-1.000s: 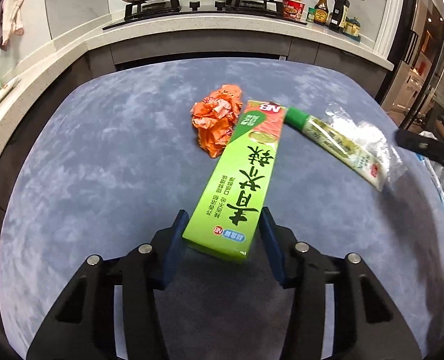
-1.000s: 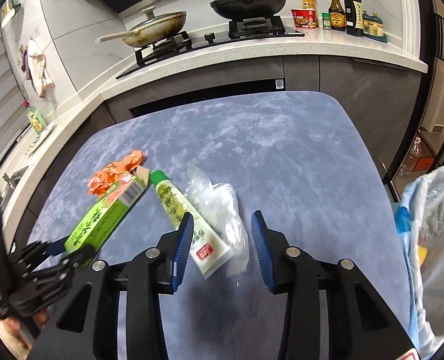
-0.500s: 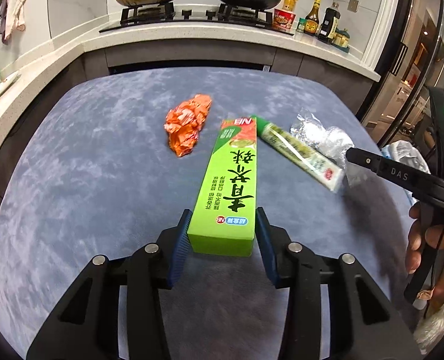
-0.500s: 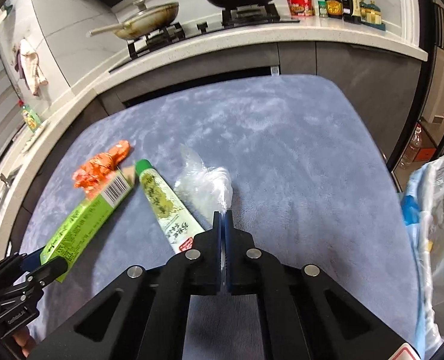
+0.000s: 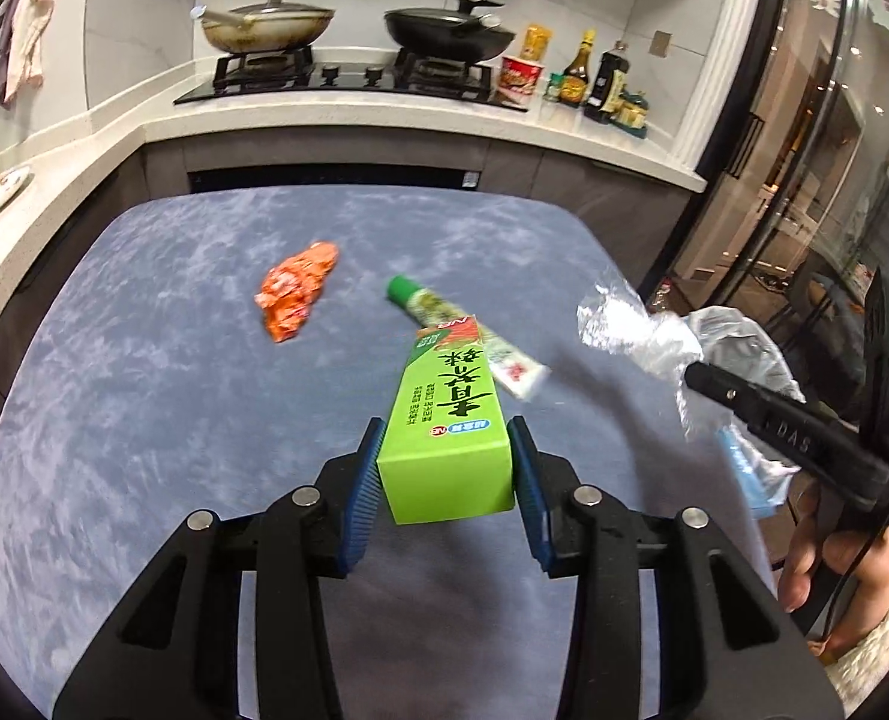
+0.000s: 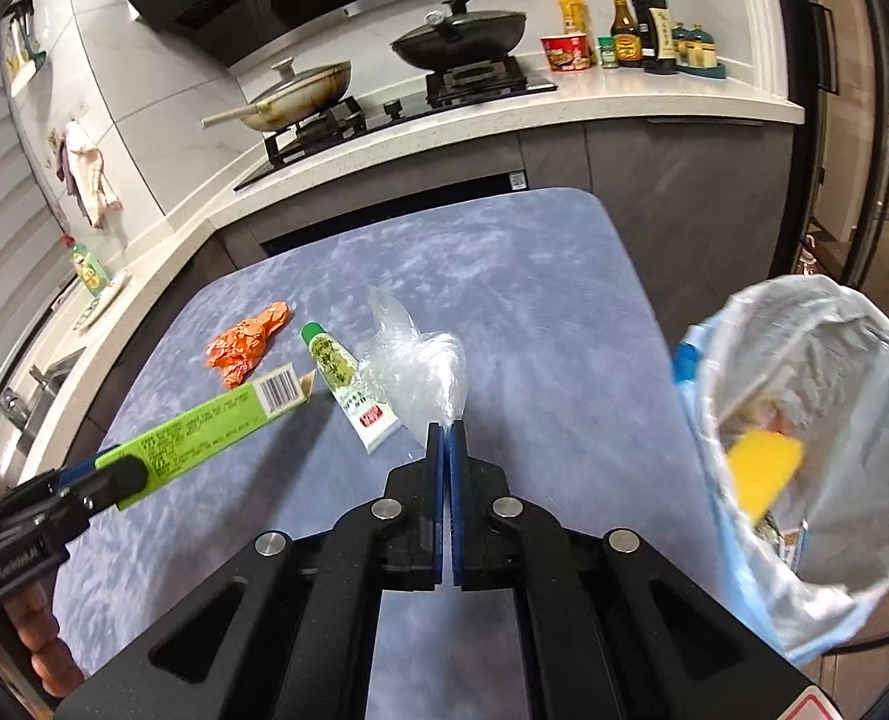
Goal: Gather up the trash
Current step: 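Grasp the green wasabi box with the left tool while the right tool grasps the clear plastic wrap, then carry the wasabi box and plastic wrap over the trash bin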
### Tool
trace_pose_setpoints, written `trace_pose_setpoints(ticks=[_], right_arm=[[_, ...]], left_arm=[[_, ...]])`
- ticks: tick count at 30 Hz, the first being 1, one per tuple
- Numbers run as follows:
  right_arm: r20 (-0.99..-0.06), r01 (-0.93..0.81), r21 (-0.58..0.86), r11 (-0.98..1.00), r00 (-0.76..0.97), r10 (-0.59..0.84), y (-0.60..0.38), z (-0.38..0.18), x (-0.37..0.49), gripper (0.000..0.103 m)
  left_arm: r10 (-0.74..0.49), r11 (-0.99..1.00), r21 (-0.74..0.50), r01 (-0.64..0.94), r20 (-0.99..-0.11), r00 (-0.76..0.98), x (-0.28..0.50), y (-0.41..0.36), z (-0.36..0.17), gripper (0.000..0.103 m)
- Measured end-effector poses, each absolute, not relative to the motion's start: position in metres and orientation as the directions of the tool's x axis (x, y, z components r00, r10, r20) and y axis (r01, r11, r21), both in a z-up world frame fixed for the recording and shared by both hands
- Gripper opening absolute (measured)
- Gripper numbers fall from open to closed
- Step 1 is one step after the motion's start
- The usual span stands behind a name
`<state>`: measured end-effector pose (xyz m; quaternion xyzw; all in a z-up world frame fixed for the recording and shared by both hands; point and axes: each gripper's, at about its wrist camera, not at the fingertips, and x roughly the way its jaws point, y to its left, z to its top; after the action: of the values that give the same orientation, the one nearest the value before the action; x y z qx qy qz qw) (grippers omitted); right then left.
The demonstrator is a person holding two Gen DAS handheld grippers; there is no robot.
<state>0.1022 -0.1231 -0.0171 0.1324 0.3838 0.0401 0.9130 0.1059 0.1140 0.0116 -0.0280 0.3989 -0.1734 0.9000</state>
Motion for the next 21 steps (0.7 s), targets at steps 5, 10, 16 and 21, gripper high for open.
trace_pose_setpoints(ticks=[5, 10, 16, 21], right_arm=[[-0.672, 0.058, 0.295, 0.954, 0.722, 0.164, -0.147, -0.007, 0.073, 0.002], [-0.654, 0.113, 0.317, 0.942, 0.745, 0.130, -0.181, 0.002, 0.049, 0.002], [-0.644, 0.210, 0.335, 0.919, 0.762, 0.061, -0.230, 0.004, 0.022, 0.002], [-0.651, 0.281, 0.340, 0.897, 0.759, 0.008, -0.268, -0.001, 0.005, 0.002]], left_arm=[[-0.367, 0.924, -0.194, 0.329, -0.686, 0.628, 0.088, 0.094, 0.031, 0.039], [-0.418, 0.897, -0.194, 0.398, -0.668, 0.616, 0.074, 0.062, 0.049, 0.039], [-0.482, 0.852, -0.200, 0.484, -0.660, 0.576, 0.065, 0.015, 0.057, 0.039], [-0.533, 0.807, -0.211, 0.552, -0.661, 0.527, 0.061, -0.035, 0.057, 0.039]])
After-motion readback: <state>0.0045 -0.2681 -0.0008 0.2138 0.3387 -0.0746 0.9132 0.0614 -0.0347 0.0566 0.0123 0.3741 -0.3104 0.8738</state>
